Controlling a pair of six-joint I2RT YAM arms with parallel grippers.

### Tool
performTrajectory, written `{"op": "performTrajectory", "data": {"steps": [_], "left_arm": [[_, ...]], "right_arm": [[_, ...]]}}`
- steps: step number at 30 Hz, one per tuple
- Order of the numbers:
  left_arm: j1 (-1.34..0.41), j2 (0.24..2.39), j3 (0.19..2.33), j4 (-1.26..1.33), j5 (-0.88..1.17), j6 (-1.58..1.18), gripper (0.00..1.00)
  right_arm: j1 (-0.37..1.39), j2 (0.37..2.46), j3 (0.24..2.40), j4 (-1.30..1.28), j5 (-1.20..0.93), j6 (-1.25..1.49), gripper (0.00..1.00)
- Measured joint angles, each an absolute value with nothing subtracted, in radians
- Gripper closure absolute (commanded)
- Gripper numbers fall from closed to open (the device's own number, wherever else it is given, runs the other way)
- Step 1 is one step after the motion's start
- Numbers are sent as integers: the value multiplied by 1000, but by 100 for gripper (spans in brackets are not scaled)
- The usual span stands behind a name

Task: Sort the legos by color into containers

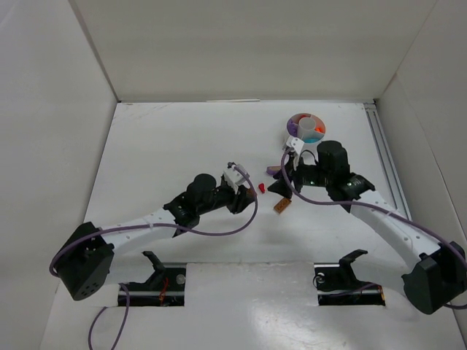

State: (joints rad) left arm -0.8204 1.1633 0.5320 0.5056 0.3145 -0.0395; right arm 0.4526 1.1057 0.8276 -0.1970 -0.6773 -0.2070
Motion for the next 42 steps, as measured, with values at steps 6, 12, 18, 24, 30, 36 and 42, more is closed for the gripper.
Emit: {"op": "performTrajectory", "data": {"steps": [6, 12, 18, 24, 30, 36, 42], "left_arm": [[-927, 1203, 554, 530, 153, -5, 93], [-981, 1193, 554, 585, 41, 23, 93], [-1000, 1180, 550, 603, -25, 46, 93], [-1052, 1179, 546, 632, -86, 69, 93], [-1059, 1177, 535, 662, -119, 85, 94], [-1059, 1175, 527, 672, -137, 94, 94], [-1060, 1167, 516, 690, -145, 101, 68]], "right_arm": [[479, 1151, 830, -194, -703, 17, 43], [500, 1193, 854, -197, -702, 148, 47], [527, 1202, 912, -192, -699, 212, 53], [551, 1249, 923, -192, -692, 233, 55], [556, 1271, 923, -193, -675, 241, 63], [559, 1271, 923, -193, -675, 254, 93], [571, 1271, 936, -194, -669, 247, 100]]}}
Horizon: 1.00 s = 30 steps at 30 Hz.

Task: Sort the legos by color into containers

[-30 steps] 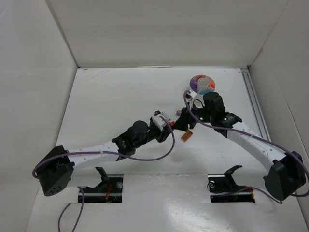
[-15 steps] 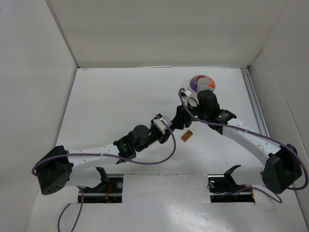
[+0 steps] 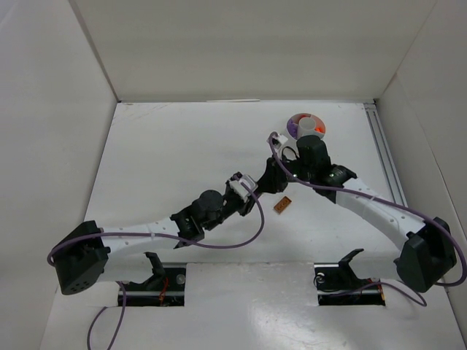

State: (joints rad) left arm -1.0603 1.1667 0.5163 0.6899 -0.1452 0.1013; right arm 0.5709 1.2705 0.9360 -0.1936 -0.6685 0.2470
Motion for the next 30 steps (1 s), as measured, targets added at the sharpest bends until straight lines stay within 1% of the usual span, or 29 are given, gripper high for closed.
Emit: {"op": "performTrajectory", "data": {"steps": [1, 2, 4, 5, 6, 9, 12, 13, 14, 18, 20, 22, 25, 28, 30], "left_arm": [[-1060, 1166, 516, 695, -148, 102, 57], [-1060, 1164, 516, 700, -151, 104, 50], [-1059, 1155, 516, 702, -154, 103, 39], [-1059, 1148, 516, 703, -154, 101, 26], [-1059, 1143, 516, 707, -154, 99, 21], [-1059, 1126, 515, 710, -154, 88, 20], [-1059, 1103, 505, 704, -155, 76, 13], [-1059, 1096, 503, 698, -156, 72, 2], [-1059, 1089, 501, 688, -161, 64, 0], [-1058, 1064, 499, 638, -199, -5, 0], [-1030, 1056, 499, 609, -183, -58, 0], [-966, 1057, 499, 576, -149, -119, 0], [-834, 1075, 511, 521, -43, -214, 0], [-723, 1133, 559, 463, 69, -284, 0], [-688, 1184, 607, 419, 123, -318, 0]], "right_arm": [[571, 1271, 941, -194, -664, 242, 100], [572, 1271, 946, -194, -662, 232, 100], [573, 1268, 955, -194, -653, 208, 100], [572, 1264, 957, -194, -645, 197, 100], [571, 1260, 961, -194, -639, 185, 100], [556, 1237, 970, -194, -629, 155, 100], [514, 1205, 974, -194, -617, 128, 100], [494, 1195, 975, -194, -615, 119, 100], [472, 1186, 976, -193, -613, 109, 100], [379, 1170, 983, -194, -610, 63, 100], [328, 1169, 992, -194, -610, 28, 100], [280, 1171, 1005, -195, -606, -19, 100], [210, 1200, 1061, -218, -577, -109, 100], [162, 1280, 1165, -230, -530, -201, 100], [141, 1346, 1234, -228, -500, -257, 100]]}}
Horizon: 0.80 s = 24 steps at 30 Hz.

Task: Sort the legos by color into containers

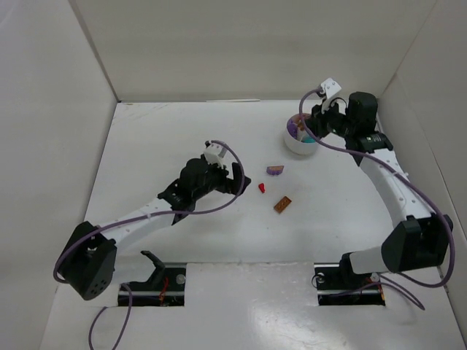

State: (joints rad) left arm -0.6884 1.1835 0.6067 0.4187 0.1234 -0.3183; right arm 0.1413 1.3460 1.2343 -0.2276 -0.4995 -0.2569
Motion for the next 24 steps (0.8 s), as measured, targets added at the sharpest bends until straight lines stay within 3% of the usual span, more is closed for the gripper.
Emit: {"op": "performTrajectory", "data": {"steps": [10, 19, 22, 23, 24], "left_arm": [[-677, 1367, 722, 332, 247, -373, 1], [-677, 1448, 756, 324, 266, -373, 3], [-677, 1458, 764, 323, 268, -373, 4], [-677, 1464, 767, 323, 270, -373, 4], [-677, 1468, 768, 323, 270, -373, 4]], "right_arm": [[73, 1699, 1455, -233, -398, -400, 100], [39, 1831, 1523, -233, -394, -439, 100], [39, 1841, 1531, -233, -401, -442, 90], [39, 1843, 1532, -232, -401, -443, 79], [39, 1843, 1532, -233, -401, -443, 76]]}}
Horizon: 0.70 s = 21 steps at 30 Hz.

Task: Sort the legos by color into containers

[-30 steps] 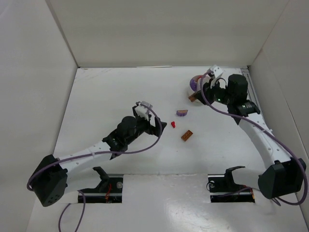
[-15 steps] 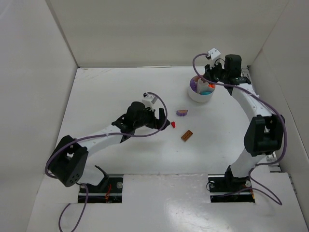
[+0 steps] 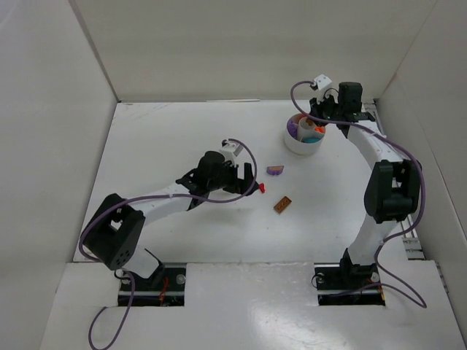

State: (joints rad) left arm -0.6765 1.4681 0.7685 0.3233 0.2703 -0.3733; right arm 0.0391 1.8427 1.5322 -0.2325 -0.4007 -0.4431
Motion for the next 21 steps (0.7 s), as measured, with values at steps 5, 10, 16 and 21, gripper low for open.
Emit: {"op": "performTrajectory", "data": {"steps": [5, 10, 16, 21], "left_arm": [[-677, 1506, 787, 314, 269, -382, 5], [-677, 1517, 790, 301, 258, -402, 5], [-677, 1501, 783, 297, 232, -416, 5], [-677, 1361, 692, 284, 189, -421, 1]], "right_arm": [[39, 1843, 1532, -235, -402, -449, 58], [39, 1838, 1521, -237, -404, -452, 45], [58, 1775, 1489, -271, -402, -540, 41], [202, 1645, 1437, -373, -376, -757, 38]]}}
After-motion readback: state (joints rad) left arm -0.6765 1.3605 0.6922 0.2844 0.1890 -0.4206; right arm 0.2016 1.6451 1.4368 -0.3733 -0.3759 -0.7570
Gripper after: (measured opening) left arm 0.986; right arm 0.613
